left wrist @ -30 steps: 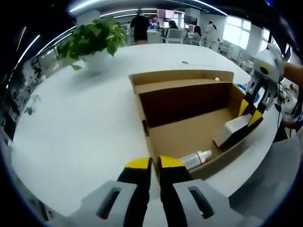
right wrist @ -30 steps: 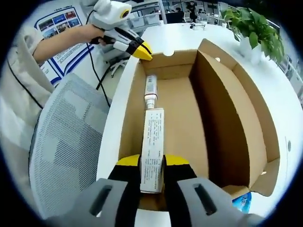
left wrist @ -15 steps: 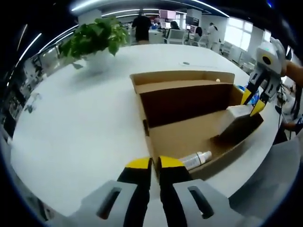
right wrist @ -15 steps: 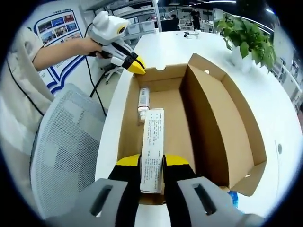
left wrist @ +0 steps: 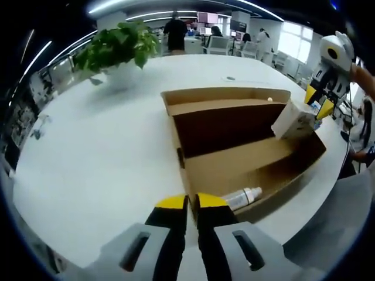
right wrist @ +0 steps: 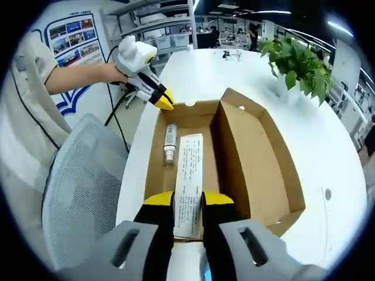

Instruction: Operate the shoe box by opening the lid, removing the specified soft item, and placing it in the target area until the item is outside and the box remains undamaged.

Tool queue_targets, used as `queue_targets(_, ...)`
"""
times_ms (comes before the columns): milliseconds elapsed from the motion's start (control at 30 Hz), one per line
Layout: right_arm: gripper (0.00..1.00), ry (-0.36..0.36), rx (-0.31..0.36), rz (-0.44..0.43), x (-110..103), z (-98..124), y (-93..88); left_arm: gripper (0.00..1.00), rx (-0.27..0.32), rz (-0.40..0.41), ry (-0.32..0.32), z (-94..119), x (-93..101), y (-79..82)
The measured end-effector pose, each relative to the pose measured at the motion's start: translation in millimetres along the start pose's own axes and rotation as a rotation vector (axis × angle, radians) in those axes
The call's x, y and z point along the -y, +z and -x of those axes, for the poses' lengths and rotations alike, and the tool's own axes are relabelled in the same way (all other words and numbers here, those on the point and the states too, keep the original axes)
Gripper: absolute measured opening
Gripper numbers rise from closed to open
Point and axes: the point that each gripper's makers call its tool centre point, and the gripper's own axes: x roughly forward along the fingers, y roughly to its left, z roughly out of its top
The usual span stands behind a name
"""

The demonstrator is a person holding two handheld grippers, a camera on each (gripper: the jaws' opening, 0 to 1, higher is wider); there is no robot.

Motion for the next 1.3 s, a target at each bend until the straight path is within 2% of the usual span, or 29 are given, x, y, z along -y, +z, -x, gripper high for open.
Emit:
queue_targets(233, 0.15, -0.028, 0.018, 0.042, 9, 28, 14.3, 0.02, -0.002, -0.004, 0.001, 0, -0.1, -0.1)
queue_targets(733, 0.14, -0.07, 0.002, 0.094, 31, 78, 11.0, 0.02, -0.003, 0.012, -0.002, 0, -0.1, -0.2)
queue_targets(933, 0.15, -0.099, -0.007, 0.097, 45, 99, 3.6, 0.02, -0.007, 0.018, -0.004, -1, 0.4, -0.3)
queue_targets(1300, 0.15, -0.139, -0.048, 0.096, 70, 128, -26.2, 0.02, -0.018, 0.021, -0.004, -2, 1.3, -0.7)
